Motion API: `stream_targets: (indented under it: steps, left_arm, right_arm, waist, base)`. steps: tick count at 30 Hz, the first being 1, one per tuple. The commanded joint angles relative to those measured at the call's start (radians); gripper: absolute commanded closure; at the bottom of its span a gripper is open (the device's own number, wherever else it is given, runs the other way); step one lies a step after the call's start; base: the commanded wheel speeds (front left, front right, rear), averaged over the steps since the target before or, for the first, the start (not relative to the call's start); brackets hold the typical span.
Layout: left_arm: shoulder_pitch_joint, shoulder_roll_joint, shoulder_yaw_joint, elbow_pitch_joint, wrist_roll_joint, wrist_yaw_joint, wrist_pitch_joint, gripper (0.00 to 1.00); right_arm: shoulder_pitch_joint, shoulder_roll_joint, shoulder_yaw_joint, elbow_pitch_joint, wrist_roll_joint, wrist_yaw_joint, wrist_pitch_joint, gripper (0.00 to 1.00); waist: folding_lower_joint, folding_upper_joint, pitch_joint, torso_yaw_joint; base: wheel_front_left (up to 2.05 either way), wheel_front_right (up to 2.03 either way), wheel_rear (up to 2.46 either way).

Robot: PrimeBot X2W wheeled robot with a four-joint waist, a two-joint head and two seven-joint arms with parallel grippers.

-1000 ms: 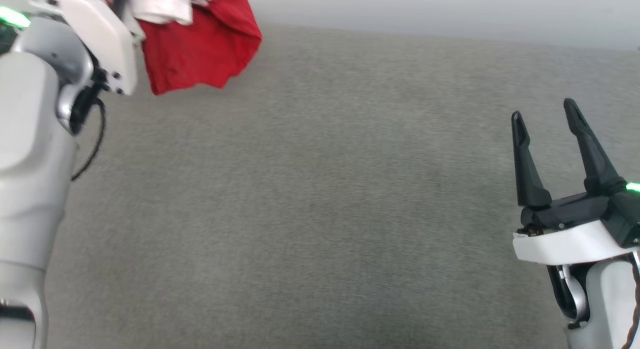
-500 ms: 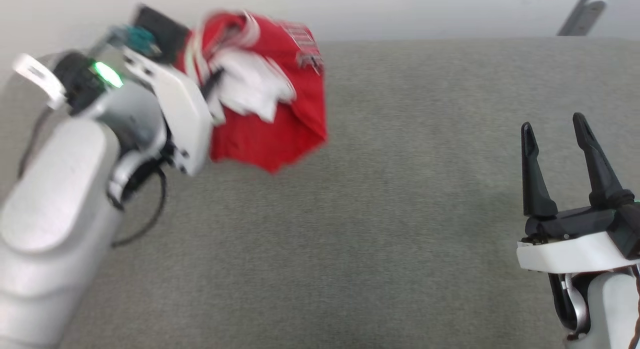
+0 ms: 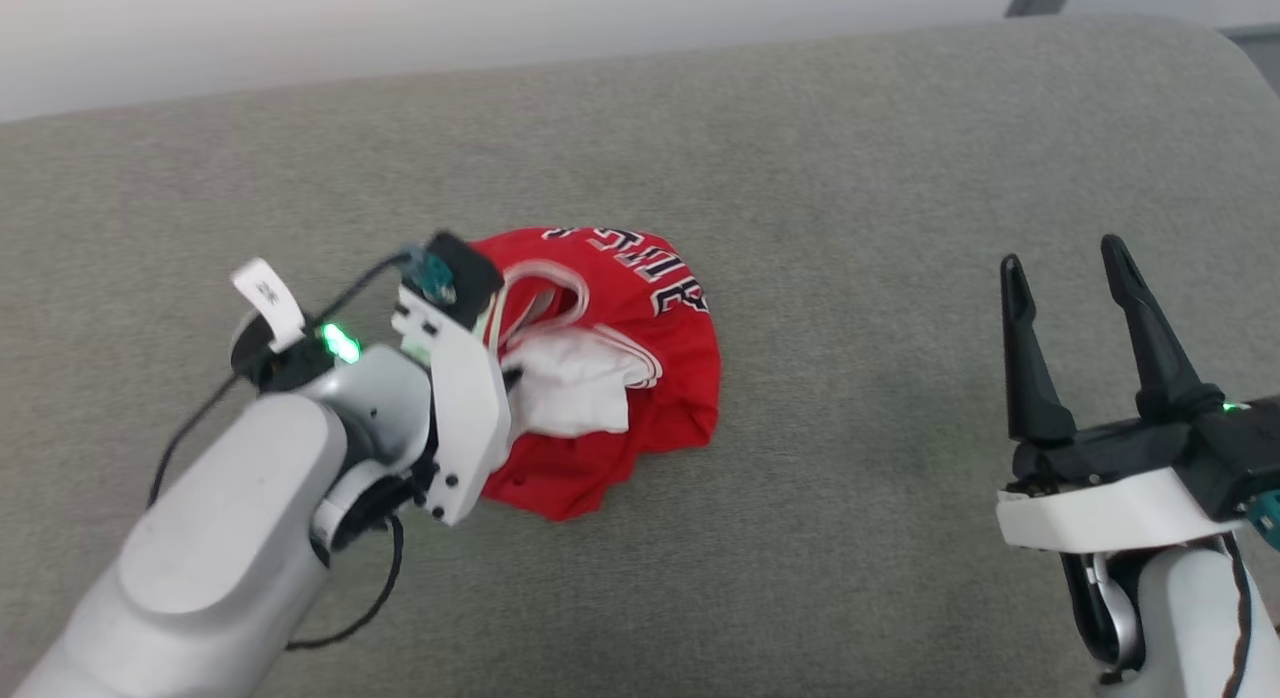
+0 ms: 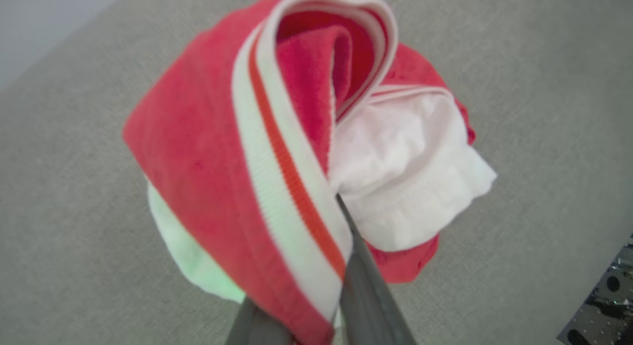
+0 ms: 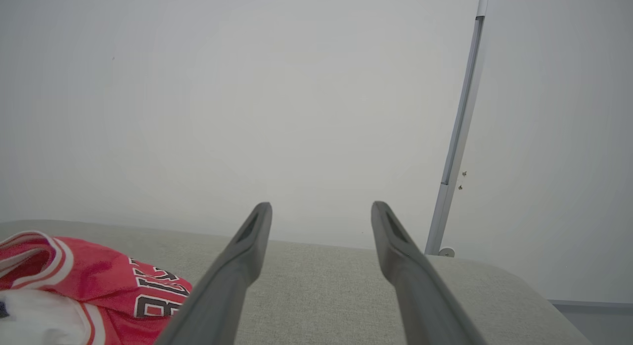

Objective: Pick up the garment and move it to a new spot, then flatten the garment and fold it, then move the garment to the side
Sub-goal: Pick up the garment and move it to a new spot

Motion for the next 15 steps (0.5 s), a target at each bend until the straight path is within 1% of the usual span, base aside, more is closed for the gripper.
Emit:
stream_targets:
  steps: [1, 4, 5, 8, 10, 11, 12, 13, 14, 15]
  left_arm:
    - [0.017, -0.014, -0.01, 0.039, -0.015, -0.006, 0.0, 1.0]
    - [0.022, -0.027, -0.037, 0.118, -0.003, -0.011, 0.006, 1.0]
    - [0.022, -0.027, -0.037, 0.118, -0.003, -0.011, 0.006, 1.0]
    - [0.021, -0.044, -0.055, 0.196, -0.013, -0.016, 0.015, 1.0]
    - [0.014, -0.059, -0.053, 0.229, -0.026, -0.018, -0.002, 1.0]
    - [0.008, -0.064, -0.048, 0.244, -0.028, -0.017, -0.003, 0.72]
    - [-0.001, -0.065, -0.045, 0.252, -0.027, -0.018, -0.009, 0.57]
    - [-0.009, -0.067, -0.035, 0.253, -0.036, -0.019, -0.026, 0.21]
    - [-0.013, -0.073, -0.019, 0.253, -0.054, -0.018, -0.038, 0.0]
    - [-0.018, -0.074, -0.014, 0.249, -0.055, -0.019, -0.05, 0.0]
  right_arm:
    - [-0.018, 0.006, 0.012, 0.003, 0.002, 0.0, -0.005, 0.0]
    - [-0.024, 0.01, 0.026, 0.013, -0.002, 0.0, -0.005, 0.0]
    - [-0.024, 0.01, 0.026, 0.013, -0.002, 0.0, -0.005, 0.0]
    - [-0.03, 0.012, 0.04, 0.025, 0.005, 0.0, -0.005, 0.0]
    - [-0.032, 0.013, 0.049, 0.029, 0.008, 0.0, -0.005, 0.0]
    - [-0.031, 0.012, 0.05, 0.033, 0.009, 0.0, -0.005, 0.0]
    - [-0.027, 0.011, 0.05, 0.037, 0.01, 0.0, -0.005, 0.0]
    - [-0.022, 0.01, 0.049, 0.041, 0.011, 0.0, -0.005, 0.0]
    - [-0.015, 0.01, 0.048, 0.045, 0.012, 0.0, -0.005, 0.0]
    - [-0.009, 0.009, 0.044, 0.051, 0.01, 0.0, -0.005, 0.0]
  waist:
    - [0.0, 0.0, 0.015, -0.02]
    - [0.0, 0.0, 0.021, -0.034]
    - [0.0, 0.0, 0.021, -0.034]
    - [0.0, 0.0, 0.023, -0.04]
    - [0.0, 0.0, 0.021, -0.039]
    - [0.0, 0.0, 0.017, -0.035]
    - [0.0, 0.0, 0.012, -0.031]
    - [0.0, 0.0, 0.005, -0.026]
    - [0.0, 0.0, -0.002, -0.019]
    - [0.0, 0.0, -0.01, -0.012]
  base:
    - [0.0, 0.0, 0.0]
    - [0.0, 0.0, 0.0]
    - [0.0, 0.0, 0.0]
    - [0.0, 0.0, 0.0]
    - [0.0, 0.0, 0.0]
    - [0.0, 0.0, 0.0]
    - [0.0, 0.0, 0.0]
    - [0.0, 0.0, 0.0]
    - [0.0, 0.0, 0.0]
    - [0.0, 0.0, 0.0]
